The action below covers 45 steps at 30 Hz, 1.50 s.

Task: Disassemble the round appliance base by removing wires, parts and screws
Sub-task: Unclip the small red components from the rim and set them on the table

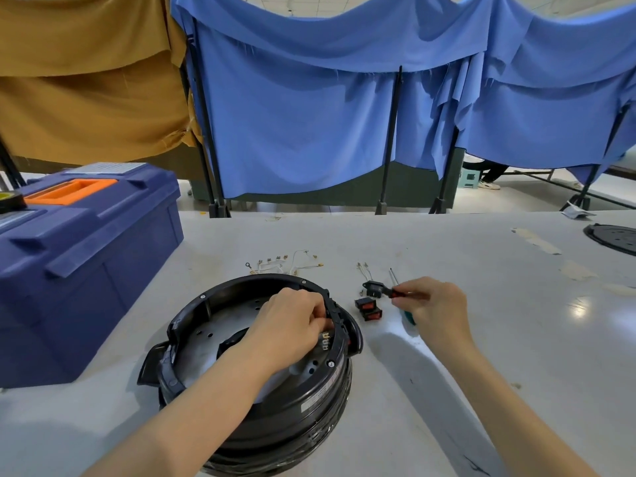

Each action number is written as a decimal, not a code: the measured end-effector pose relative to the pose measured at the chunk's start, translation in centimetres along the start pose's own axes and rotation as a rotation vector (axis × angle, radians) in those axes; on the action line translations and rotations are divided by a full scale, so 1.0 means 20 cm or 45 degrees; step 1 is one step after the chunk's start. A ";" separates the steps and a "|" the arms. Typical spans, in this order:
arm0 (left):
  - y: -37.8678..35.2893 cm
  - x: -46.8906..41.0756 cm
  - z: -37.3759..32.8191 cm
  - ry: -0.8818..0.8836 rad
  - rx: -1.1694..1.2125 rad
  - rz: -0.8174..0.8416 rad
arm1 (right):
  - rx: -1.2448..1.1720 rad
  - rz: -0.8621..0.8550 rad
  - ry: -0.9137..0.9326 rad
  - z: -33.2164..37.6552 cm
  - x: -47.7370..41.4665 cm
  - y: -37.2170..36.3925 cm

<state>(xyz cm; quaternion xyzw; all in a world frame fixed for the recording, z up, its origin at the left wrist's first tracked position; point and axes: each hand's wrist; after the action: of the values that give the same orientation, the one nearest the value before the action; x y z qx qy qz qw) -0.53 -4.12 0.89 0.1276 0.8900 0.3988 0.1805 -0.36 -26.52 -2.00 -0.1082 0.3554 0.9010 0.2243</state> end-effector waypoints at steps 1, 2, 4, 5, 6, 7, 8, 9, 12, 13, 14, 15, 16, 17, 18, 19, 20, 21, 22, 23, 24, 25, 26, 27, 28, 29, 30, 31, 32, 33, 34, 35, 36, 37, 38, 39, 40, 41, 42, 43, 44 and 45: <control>0.00 0.00 0.00 -0.003 -0.013 0.005 | 0.050 -0.004 0.062 0.01 0.00 -0.03; 0.00 0.00 0.00 -0.005 -0.022 0.009 | 0.093 -0.010 0.125 0.02 0.00 -0.06; 0.00 0.00 0.00 -0.006 -0.034 0.020 | 0.177 -0.016 0.233 0.03 0.00 -0.11; 0.00 0.00 -0.01 -0.007 -0.043 0.028 | 0.214 -0.018 0.278 0.04 0.00 -0.13; 0.00 0.00 -0.01 -0.009 -0.052 0.033 | 0.243 -0.020 0.317 0.04 0.00 -0.15; 0.00 0.00 -0.01 -0.011 -0.062 0.037 | 0.264 -0.020 0.352 0.04 0.00 -0.17; 0.00 0.00 0.00 -0.013 -0.069 0.042 | 0.280 -0.016 0.380 0.04 0.01 -0.18; 0.00 0.00 0.00 -0.014 -0.074 0.045 | 0.298 -0.006 0.402 0.04 0.01 -0.19; -0.01 -0.01 0.00 -0.018 -0.072 0.048 | 0.381 0.007 0.448 0.03 0.01 -0.21; -0.01 -0.01 0.00 -0.020 -0.069 0.049 | 0.389 -0.005 0.456 0.02 0.01 -0.21; -0.01 0.00 0.00 -0.023 -0.069 0.052 | 0.381 -0.017 0.457 0.02 0.01 -0.21; -0.01 -0.01 0.01 -0.027 -0.072 0.055 | 0.368 -0.025 0.458 0.01 0.01 -0.21; -0.01 -0.01 0.01 -0.031 -0.077 0.058 | 0.354 -0.028 0.459 0.00 0.01 -0.21; -0.01 -0.01 0.01 -0.033 -0.079 0.061 | 0.344 -0.026 0.456 0.00 0.01 -0.21; -0.01 -0.01 0.01 -0.036 -0.077 0.063 | 0.336 -0.021 0.445 -0.01 0.01 -0.21; -0.01 -0.01 0.01 -0.040 -0.073 0.065 | 0.329 -0.020 0.431 -0.01 0.01 -0.21; -0.01 -0.01 0.01 -0.044 -0.070 0.066 | 0.322 -0.026 0.417 -0.01 0.01 -0.21; -0.01 -0.01 0.01 -0.046 -0.068 0.067 | 0.315 -0.043 0.403 -0.01 0.01 -0.21; -0.01 -0.01 0.01 -0.046 -0.063 0.066 | 0.308 -0.066 0.392 -0.01 0.01 -0.20; -0.01 -0.01 0.01 -0.049 -0.057 0.064 | 0.306 -0.090 0.389 0.00 0.01 -0.19; -0.01 -0.01 0.01 -0.053 -0.049 0.062 | 0.304 -0.113 0.398 0.00 0.02 -0.17; -0.01 -0.01 0.01 -0.055 -0.039 0.061 | 0.292 -0.136 0.410 0.01 0.03 -0.16; -0.01 -0.01 0.00 -0.055 -0.028 0.062 | 0.264 -0.155 0.414 0.02 0.05 -0.15; 0.00 0.00 0.00 -0.052 -0.019 0.065 | 0.226 -0.159 0.399 0.03 0.06 -0.14; 0.00 0.00 0.00 -0.049 -0.011 0.068 | 0.182 -0.135 0.371 0.05 0.07 -0.12; 0.01 0.00 -0.01 -0.042 -0.003 0.071 | 0.134 -0.077 0.352 0.07 0.08 -0.11; 0.01 0.01 -0.01 -0.033 0.008 0.076 | 0.083 0.008 0.354 0.09 0.10 -0.09; 0.02 0.01 -0.01 -0.022 0.025 0.083 | 0.036 0.109 0.365 0.11 0.11 -0.08; 0.03 0.02 -0.01 -0.008 0.050 0.095 | -0.010 0.215 0.365 0.13 0.12 -0.07; 0.04 0.02 -0.01 0.011 0.079 0.113 | -0.057 0.317 0.351 0.14 0.12 -0.06; 0.05 0.02 -0.01 0.035 0.109 0.140 | -0.100 0.403 0.332 0.15 0.13 -0.04; 0.06 0.03 -0.01 0.064 0.142 0.173 | -0.135 0.471 0.316 0.16 0.13 -0.03; 0.07 0.03 0.00 0.095 0.187 0.207 | -0.163 0.523 0.309 0.16 0.13 -0.02; 0.08 0.03 0.01 0.122 0.247 0.238 | -0.180 0.563 0.315 0.16 0.13 -0.01; 0.09 0.03 0.02 0.143 0.313 0.268 | -0.181 0.594 0.331 0.17 0.13 0.00; 0.10 0.03 0.03 0.158 0.370 0.297 | -0.172 0.625 0.349 0.17 0.13 0.01; 0.11 0.03 0.03 0.167 0.410 0.328 | -0.165 0.662 0.361 0.17 0.13 0.01; 0.11 0.04 0.04 0.172 0.439 0.359 | -0.166 0.702 0.364 0.17 0.13 0.02; 0.12 0.04 0.05 0.171 0.457 0.384 | -0.168 0.739 0.362 0.17 0.13 0.02; 0.11 0.05 0.05 0.161 0.462 0.391 | -0.163 0.762 0.358 0.16 0.13 0.02; 0.10 0.05 0.05 0.134 0.434 0.369 | -0.152 0.769 0.353 0.17 0.13 0.02; 0.09 0.05 0.05 0.095 0.383 0.330 | -0.138 0.767 0.349 0.17 0.13 0.02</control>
<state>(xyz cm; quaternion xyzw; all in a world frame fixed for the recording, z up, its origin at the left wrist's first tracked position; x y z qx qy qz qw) -0.87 -1.93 1.51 0.2518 0.9217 0.2857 0.0734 -2.98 -23.65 -0.25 -0.1303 0.3498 0.9214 -0.1080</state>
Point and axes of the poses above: each hand's wrist, its own x-axis away from the middle knuckle, its own y-axis out of the back of the hand, z = x × y, and after that the axes turned 13 degrees about x, right-handed
